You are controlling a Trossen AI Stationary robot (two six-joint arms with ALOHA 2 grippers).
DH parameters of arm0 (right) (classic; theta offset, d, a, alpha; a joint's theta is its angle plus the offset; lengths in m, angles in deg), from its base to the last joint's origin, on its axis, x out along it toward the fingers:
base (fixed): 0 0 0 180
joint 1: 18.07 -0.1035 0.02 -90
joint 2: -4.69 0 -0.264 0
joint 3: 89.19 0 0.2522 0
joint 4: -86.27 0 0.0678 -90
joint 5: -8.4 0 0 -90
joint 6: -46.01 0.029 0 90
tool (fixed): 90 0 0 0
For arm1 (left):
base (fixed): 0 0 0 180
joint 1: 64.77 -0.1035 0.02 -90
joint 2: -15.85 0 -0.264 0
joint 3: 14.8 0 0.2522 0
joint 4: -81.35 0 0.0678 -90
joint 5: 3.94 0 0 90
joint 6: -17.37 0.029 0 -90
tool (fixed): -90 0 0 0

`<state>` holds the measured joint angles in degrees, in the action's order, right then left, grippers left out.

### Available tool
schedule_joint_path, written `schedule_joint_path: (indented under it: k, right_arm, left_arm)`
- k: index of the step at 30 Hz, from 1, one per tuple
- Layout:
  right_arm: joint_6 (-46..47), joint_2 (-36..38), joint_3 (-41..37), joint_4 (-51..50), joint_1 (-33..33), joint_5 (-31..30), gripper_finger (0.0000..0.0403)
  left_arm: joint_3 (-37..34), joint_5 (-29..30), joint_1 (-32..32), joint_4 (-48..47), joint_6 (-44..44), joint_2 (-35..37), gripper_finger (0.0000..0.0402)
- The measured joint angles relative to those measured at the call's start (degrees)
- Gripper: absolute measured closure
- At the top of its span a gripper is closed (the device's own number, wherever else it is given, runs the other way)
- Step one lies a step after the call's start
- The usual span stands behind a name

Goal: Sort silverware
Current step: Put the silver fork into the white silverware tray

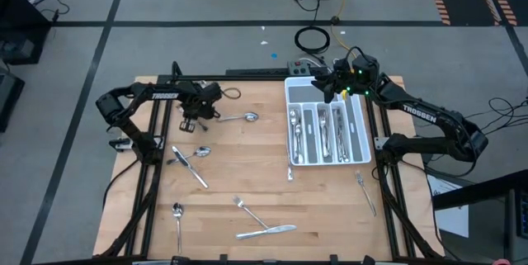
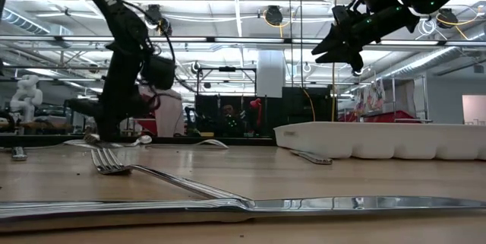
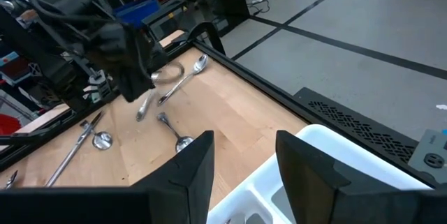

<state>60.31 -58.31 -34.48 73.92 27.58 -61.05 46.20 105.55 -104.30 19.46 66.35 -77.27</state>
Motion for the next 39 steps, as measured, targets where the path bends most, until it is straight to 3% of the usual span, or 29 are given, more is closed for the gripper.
schedule_joint_path:
  k: [10, 15, 19, 25, 29, 39]
  right_arm:
    - [1.0, 0.0, 0.0, 0.0, 0.0, 0.9, 0.0257]
    - [-2.3, 0.0, 0.0, -0.2, 0.0, 0.9, 0.0248]
    - [-4.7, 0.0, 0.0, -0.8, 0.0, 2.0, 0.0217]
    - [-4.9, 0.0, 0.0, -0.8, 0.0, 2.1, 0.0171]
    - [-4.5, 0.0, 0.0, -1.0, 0.0, 2.1, 0.0161]
    - [-4.5, 0.0, 0.0, -3.0, 0.0, 2.1, 0.0162]
  left_arm:
    - [8.7, -8.1, 1.0, 3.9, -23.0, 7.9, 0.0400]
    - [9.6, -7.4, 1.4, -3.4, -14.5, 10.6, 0.0394]
    - [9.5, -6.5, 1.4, -10.3, -6.5, 10.3, 0.0360]
    - [9.5, -8.5, 1.4, -8.0, -5.8, 6.6, 0.0302]
    - [9.5, -8.6, 1.4, -8.8, -3.2, 3.0, 0.0275]
    - [9.2, -7.3, -2.1, -8.0, 2.6, -3.2, 0.0257]
